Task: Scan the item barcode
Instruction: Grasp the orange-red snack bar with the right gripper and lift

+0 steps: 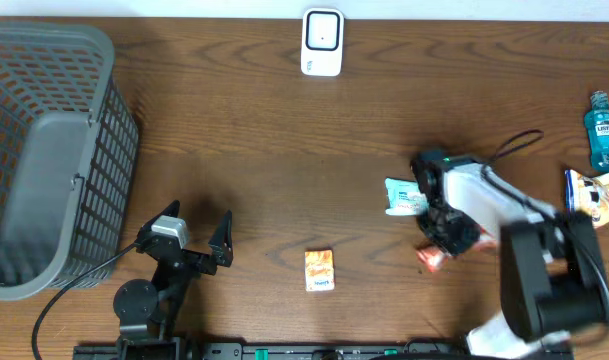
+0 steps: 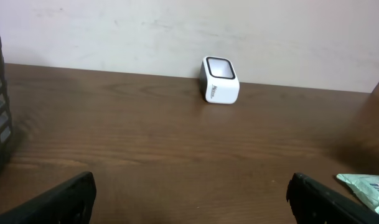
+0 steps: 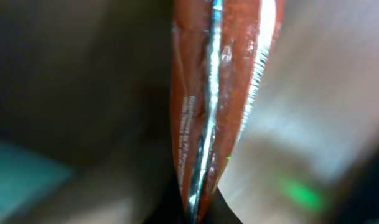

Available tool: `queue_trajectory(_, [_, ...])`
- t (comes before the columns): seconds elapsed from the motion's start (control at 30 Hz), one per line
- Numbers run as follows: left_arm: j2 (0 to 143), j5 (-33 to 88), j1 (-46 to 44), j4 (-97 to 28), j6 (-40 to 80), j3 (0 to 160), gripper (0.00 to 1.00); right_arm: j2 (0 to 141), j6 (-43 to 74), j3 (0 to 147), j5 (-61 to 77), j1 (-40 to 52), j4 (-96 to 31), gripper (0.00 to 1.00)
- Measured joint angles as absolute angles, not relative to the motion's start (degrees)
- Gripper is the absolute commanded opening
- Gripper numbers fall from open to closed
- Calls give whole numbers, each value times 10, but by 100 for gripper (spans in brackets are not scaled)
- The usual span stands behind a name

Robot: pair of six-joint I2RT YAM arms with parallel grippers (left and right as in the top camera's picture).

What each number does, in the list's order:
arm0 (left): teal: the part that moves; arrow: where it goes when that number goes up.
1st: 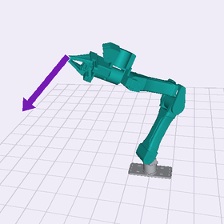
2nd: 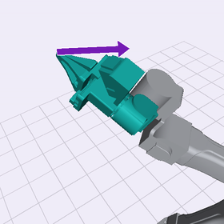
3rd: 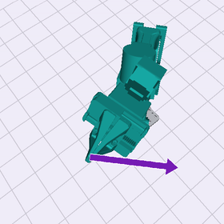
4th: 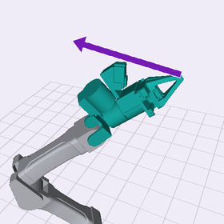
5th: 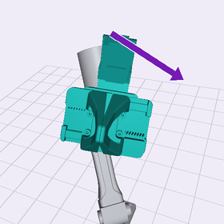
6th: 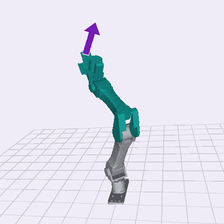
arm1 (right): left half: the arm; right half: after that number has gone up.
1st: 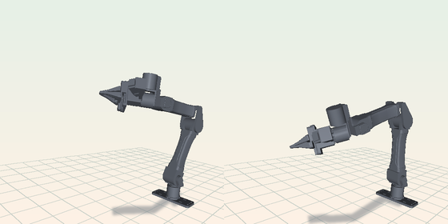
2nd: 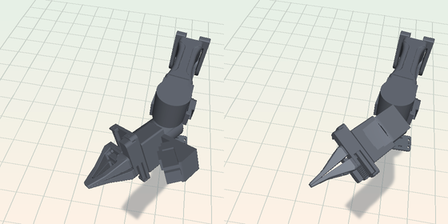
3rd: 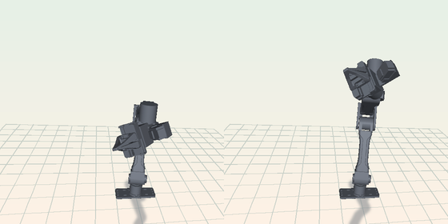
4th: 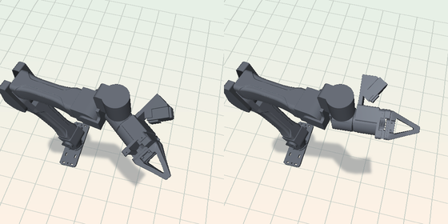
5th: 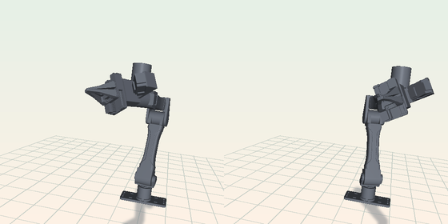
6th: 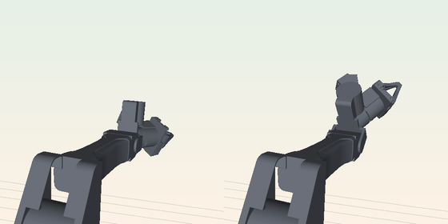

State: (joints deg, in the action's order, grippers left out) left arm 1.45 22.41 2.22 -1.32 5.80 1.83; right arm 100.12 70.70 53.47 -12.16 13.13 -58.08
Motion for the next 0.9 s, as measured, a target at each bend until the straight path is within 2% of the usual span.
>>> queue_trajectory(0.2, [15, 224, 22, -13, 58, 18, 98, 875, 655, 536, -44, 162, -548, 1])
queue_trajectory(0.53, [15, 224, 22, -13, 58, 18, 98, 757, 518, 537, -20, 211, -426, 1])
queue_trajectory(0.7, [15, 224, 22, -13, 58, 18, 98, 753, 343, 537, 13, 254, -348, 1])
queue_trajectory(0.9, [15, 224, 22, -13, 58, 18, 98, 753, 15, 537, 68, 307, -387, 1])
